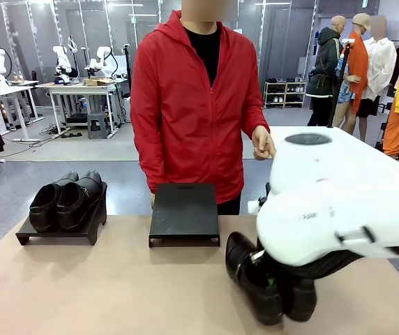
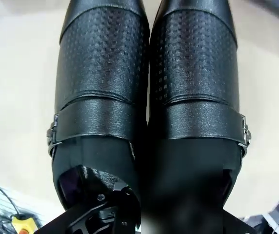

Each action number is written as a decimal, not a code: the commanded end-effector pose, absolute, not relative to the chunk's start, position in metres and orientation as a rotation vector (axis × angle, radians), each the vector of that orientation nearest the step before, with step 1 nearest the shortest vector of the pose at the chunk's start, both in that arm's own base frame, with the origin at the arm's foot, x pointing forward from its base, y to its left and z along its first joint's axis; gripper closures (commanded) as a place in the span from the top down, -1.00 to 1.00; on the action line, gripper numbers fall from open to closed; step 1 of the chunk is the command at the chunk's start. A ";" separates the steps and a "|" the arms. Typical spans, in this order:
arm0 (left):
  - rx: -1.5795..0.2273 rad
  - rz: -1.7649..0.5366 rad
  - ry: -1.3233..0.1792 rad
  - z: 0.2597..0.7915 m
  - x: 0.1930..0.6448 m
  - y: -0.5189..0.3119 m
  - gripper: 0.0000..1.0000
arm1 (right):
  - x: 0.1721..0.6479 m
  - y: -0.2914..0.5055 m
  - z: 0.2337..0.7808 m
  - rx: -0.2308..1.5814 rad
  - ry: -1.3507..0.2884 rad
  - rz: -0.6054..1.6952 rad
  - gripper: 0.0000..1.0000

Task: Place the shoes on the stand as instructed by the person.
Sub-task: Pick up another pair of Shoes and place it on the Shoes Stand indicated by the person.

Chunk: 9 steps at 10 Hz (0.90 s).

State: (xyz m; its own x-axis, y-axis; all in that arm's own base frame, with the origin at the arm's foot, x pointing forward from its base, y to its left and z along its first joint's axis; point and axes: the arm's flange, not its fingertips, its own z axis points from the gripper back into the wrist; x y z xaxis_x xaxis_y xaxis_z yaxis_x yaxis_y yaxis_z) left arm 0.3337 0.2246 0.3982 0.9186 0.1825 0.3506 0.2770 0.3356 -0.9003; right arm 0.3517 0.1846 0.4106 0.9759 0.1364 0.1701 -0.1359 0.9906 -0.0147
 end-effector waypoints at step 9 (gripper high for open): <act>-1.242 -0.079 -0.433 0.400 0.329 0.222 1.00 | 0.341 0.037 0.507 0.116 -0.291 0.073 -1.00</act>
